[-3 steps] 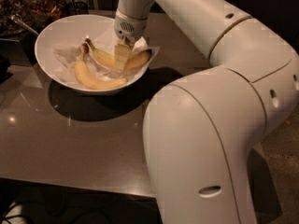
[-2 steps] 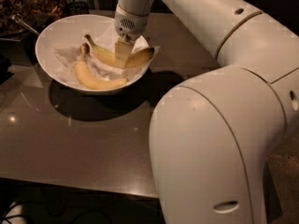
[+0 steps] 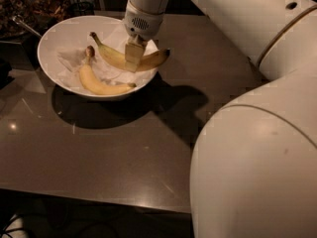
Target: Pick banana from white bowl
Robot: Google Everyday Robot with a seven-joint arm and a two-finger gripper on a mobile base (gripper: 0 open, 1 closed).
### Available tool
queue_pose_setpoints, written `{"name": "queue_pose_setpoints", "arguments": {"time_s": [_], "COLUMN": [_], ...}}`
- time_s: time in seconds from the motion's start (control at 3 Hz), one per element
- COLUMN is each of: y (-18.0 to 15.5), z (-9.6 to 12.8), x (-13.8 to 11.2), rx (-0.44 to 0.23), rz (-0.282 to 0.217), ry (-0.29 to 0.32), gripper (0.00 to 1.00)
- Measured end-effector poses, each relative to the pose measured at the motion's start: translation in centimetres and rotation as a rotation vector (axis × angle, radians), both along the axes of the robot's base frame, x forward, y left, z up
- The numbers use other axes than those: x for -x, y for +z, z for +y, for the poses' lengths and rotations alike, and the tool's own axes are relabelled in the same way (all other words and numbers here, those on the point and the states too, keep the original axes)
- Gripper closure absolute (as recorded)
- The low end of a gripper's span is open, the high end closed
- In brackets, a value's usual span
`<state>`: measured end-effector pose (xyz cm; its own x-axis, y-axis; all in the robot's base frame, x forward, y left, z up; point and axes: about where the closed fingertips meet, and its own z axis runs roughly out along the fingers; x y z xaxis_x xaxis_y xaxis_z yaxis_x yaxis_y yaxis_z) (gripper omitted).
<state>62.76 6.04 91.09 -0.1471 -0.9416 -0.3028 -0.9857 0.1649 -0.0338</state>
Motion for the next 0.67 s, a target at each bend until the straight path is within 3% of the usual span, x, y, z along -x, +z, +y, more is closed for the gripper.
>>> {"name": "queue_pose_setpoints", "arguments": {"time_s": [0.67], "y": [1.4], "z": [-1.9], "x": [2.4], "rx": [-0.022], "rz": [0.002], "ry": [-0.035], "gripper": [1.0]}}
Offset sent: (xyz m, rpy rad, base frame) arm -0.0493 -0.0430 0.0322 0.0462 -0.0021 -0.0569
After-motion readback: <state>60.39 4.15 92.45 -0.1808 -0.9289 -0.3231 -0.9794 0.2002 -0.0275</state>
